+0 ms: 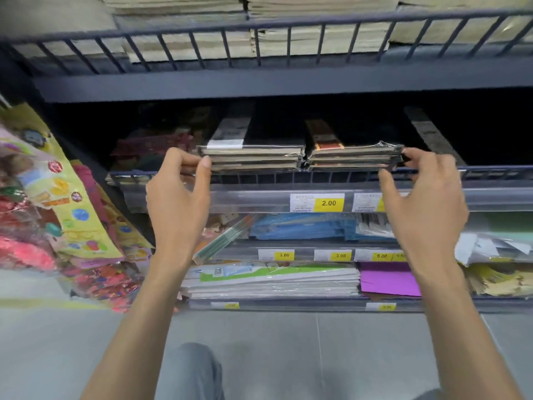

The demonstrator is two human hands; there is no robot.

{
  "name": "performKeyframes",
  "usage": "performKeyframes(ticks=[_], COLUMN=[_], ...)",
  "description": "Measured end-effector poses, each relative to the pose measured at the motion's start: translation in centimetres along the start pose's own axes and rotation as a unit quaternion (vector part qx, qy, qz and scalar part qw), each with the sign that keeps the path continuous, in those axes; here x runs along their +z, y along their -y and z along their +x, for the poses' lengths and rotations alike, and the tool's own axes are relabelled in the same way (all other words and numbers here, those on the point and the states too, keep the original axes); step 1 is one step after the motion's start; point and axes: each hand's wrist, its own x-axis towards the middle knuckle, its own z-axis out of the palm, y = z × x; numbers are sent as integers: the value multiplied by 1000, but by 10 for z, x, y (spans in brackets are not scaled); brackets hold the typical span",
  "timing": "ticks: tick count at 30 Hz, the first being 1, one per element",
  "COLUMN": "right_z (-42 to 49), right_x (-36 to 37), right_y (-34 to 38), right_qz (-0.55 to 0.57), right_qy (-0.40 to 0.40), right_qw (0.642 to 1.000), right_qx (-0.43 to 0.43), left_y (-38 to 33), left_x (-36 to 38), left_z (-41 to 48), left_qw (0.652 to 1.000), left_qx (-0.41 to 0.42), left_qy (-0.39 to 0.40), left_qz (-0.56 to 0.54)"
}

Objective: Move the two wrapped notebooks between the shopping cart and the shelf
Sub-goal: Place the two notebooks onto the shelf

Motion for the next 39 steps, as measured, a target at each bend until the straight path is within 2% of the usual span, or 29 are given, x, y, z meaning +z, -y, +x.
performKeyframes(ticks=[7, 12, 15, 20, 22, 28, 32, 39], right_z=[1, 14, 30, 67, 81, 122, 145, 154], right_x=[-31, -72, -104, -160, -179, -228, -250, -275], right_y=[16, 46, 73, 124, 145, 195, 211, 234], right_qz=[-127, -157, -201, -223, -219, -226, -227, -205], right_qy=[184, 282, 361, 535, 552, 579, 586, 540], right_qw=[974, 946, 908, 807, 795, 774, 768, 804], right_qx=[-24, -42, -66, -112, -125, -121, -123, -139], left_y=[-17, -47, -71, -126, -149, -214, -238, -261], left_x=[-34, -62, -80, -117, -132, -162, -177, -201], left_z=[6, 28, 39, 65, 79, 114, 135, 176], left_qw=[983, 920, 870, 804, 781, 744, 755, 788], left_qx=[20, 47, 31, 14, 7, 40, 54, 61], left_qy=[121, 296, 383, 475, 506, 542, 523, 507], left_qz=[134, 252, 308, 357, 365, 390, 391, 345])
